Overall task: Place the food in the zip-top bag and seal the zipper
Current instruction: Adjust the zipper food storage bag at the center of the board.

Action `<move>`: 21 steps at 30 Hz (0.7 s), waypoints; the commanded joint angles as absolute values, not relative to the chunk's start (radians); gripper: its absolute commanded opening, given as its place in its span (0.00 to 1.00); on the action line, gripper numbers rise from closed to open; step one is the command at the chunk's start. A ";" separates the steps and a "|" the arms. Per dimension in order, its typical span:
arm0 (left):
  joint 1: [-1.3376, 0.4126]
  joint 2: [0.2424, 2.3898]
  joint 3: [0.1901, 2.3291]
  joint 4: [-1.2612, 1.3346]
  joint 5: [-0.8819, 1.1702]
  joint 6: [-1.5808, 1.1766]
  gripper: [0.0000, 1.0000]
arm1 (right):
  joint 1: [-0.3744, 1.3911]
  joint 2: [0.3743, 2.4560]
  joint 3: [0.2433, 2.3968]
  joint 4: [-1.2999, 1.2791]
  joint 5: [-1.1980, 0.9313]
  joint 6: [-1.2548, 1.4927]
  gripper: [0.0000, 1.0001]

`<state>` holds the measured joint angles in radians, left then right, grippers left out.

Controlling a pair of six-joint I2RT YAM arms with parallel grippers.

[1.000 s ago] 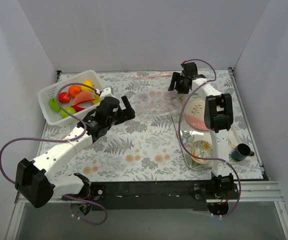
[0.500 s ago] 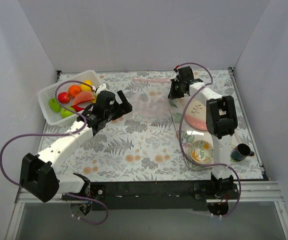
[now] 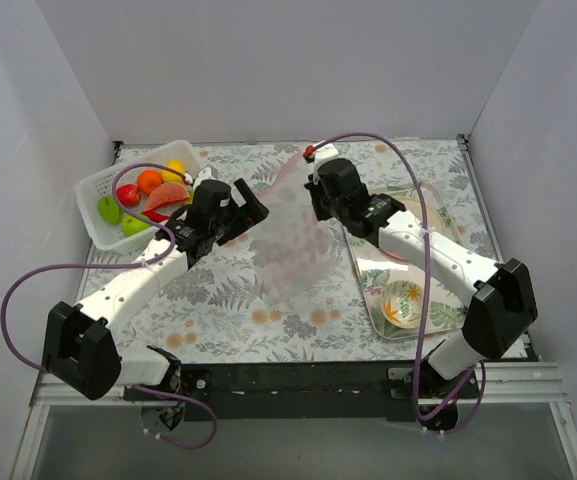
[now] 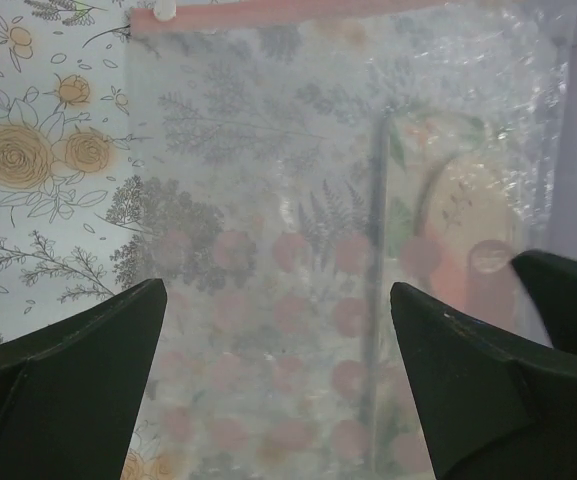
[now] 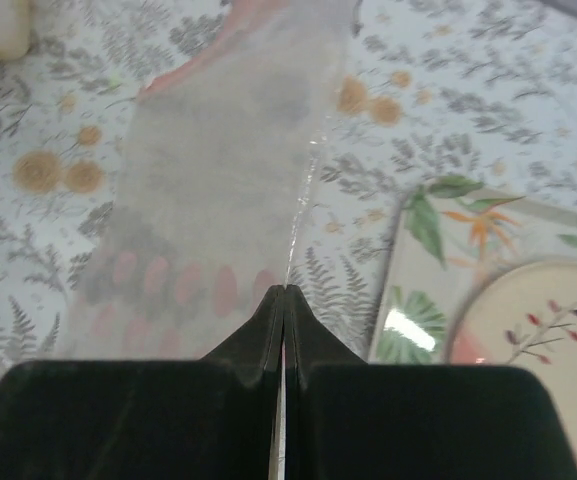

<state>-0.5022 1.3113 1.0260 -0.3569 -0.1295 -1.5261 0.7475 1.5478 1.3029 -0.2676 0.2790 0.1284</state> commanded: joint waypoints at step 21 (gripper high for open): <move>-0.304 0.890 0.680 -0.512 -0.273 -1.769 0.91 | 1.193 1.384 0.806 -0.166 0.615 0.138 0.25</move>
